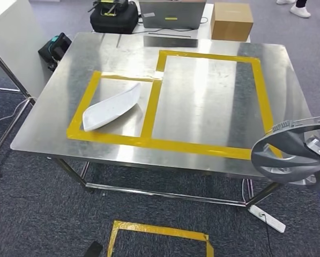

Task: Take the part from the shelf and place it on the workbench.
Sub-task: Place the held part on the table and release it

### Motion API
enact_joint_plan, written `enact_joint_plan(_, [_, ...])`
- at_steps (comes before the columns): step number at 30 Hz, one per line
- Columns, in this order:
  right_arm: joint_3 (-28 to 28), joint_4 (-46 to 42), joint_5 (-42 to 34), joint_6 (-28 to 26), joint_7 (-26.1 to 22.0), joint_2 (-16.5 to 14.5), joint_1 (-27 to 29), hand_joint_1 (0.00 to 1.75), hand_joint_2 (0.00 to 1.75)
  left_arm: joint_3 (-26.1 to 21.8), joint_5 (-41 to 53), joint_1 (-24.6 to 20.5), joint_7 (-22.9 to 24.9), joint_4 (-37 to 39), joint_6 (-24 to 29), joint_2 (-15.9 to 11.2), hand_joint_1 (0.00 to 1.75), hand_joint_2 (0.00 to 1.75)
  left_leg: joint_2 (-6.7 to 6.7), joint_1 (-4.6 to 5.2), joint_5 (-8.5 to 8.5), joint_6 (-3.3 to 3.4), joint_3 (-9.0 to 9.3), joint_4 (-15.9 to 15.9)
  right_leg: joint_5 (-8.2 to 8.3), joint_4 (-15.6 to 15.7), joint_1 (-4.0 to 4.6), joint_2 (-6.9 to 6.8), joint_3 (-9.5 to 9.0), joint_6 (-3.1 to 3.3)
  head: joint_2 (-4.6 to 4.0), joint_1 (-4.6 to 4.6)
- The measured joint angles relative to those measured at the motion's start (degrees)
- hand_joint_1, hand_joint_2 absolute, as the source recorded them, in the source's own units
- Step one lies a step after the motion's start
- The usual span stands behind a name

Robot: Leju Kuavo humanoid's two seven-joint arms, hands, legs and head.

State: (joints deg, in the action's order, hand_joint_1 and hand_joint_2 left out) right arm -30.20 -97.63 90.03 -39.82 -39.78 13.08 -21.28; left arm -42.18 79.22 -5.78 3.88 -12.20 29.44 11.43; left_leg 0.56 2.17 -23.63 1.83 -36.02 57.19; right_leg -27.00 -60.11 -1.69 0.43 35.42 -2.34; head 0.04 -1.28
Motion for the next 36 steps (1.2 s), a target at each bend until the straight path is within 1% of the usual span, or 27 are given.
enact_joint_plan(1, [0.02,0.04,0.00,0.00,-0.01,0.01,-0.14,1.75,1.75,-0.01,-0.01,0.00,-0.02,0.00,0.02,0.08,0.00,1.75,0.10,0.21,-0.02,-0.02,-0.02,0.10,0.45,0.30,0.10,-0.12,-0.27,0.80,0.00,0.11])
enact_joint_plan(2, [0.04,0.05,-0.01,0.00,-0.01,0.01,-0.25,1.75,1.75,-0.01,-0.02,-0.01,-0.03,0.00,0.03,0.15,0.00,1.75,0.16,0.34,-0.03,0.05,-0.04,0.15,0.93,1.04,0.10,-0.24,-0.67,1.16,0.00,0.21])
enact_joint_plan(3, [0.07,0.07,-0.01,0.00,-0.01,0.01,-0.32,1.75,1.75,-0.01,-0.03,-0.01,-0.03,0.00,0.04,0.21,0.00,1.75,0.18,0.41,0.00,0.17,-0.06,0.15,0.72,1.31,0.03,-0.36,-0.91,0.65,0.00,0.20])
enact_joint_plan(4, [0.08,0.08,-0.02,0.00,-0.01,0.02,-0.36,1.75,1.75,-0.01,-0.03,-0.01,-0.04,0.00,0.04,0.24,0.00,1.75,0.18,0.41,-0.01,0.30,-0.07,0.18,1.05,1.56,-0.01,-0.42,-1.02,-0.13,0.00,0.24])
enact_joint_plan(5, [0.09,0.08,-0.03,0.00,0.00,0.02,-0.46,1.75,1.75,-0.01,-0.03,-0.01,-0.04,0.00,0.05,0.26,0.00,1.75,0.18,0.40,-0.02,0.37,-0.07,0.18,0.97,1.81,-0.02,-0.47,-1.18,-0.55,0.00,0.24])
enact_joint_plan(12, [0.10,0.08,-0.04,0.00,0.00,0.02,-1.04,1.75,1.75,-0.04,-0.06,-0.02,-0.08,0.00,0.16,0.33,0.00,1.75,0.18,0.35,0.14,0.75,-0.04,0.18,1.38,2.42,-0.01,-0.50,-1.49,-1.28,0.00,0.22])
enact_joint_plan(22, [0.13,0.08,-0.02,0.00,0.00,0.02,-1.66,1.75,1.75,-0.34,-0.64,-0.03,-0.08,0.00,-0.02,0.31,0.00,1.75,0.18,0.27,0.28,0.86,-0.03,0.18,1.57,2.45,0.04,-0.50,-1.51,-1.56,0.00,0.21])
enact_joint_plan(36, [0.13,0.38,-0.03,0.00,0.00,0.02,-1.72,1.75,1.75,-0.39,-1.08,-0.12,-0.50,0.00,-0.61,0.31,0.00,1.75,0.17,0.23,0.32,0.87,-0.03,0.18,1.59,2.45,0.08,-0.50,-1.52,-1.58,0.00,0.21])
